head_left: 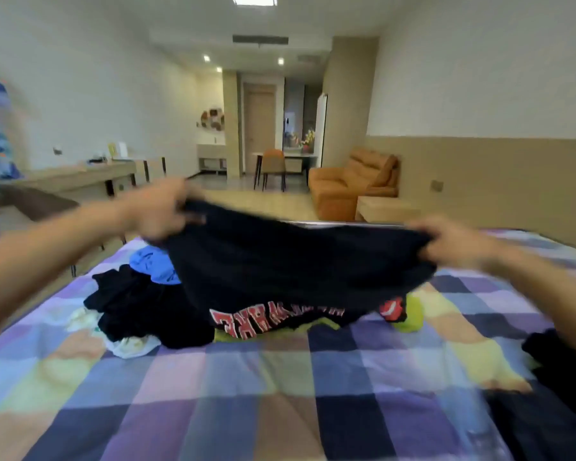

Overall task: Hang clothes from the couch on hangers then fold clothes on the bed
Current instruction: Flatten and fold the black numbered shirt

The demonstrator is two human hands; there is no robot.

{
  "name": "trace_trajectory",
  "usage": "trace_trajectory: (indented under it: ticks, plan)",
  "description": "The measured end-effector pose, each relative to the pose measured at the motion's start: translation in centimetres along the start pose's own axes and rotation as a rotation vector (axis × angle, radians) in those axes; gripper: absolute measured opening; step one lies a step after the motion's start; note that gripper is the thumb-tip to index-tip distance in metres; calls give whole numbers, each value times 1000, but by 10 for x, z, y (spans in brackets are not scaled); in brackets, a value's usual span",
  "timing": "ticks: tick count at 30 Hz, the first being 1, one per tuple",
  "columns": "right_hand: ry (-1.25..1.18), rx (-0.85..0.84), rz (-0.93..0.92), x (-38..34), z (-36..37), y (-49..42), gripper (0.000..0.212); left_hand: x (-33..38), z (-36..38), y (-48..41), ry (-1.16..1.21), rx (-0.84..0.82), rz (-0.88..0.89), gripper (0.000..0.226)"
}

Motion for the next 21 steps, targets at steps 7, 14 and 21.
trace_trajectory:
  ticks: [7, 14, 21]
  plan:
    - [-319, -181, 224, 60, 239, 89, 36, -28, 229, 113, 466, -420, -133, 18]
    - [-654, 151, 644, 72, 260, 68, 36, 19, 272, 109, 870, -138, -327, 24]
    - [-697, -107, 142, -72, 272, 64, 70, 67, 305, 77, 1423, -196, -706, 56]
Point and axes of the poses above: each hand's wrist, its own y-axis away from the middle knuckle, its own z-axis out of the palm, x = y × z, the point moved 6 cm from there along -y, towards the middle knuckle, and after that the axes turned 10 degrees about y, right-handed, at the moved point
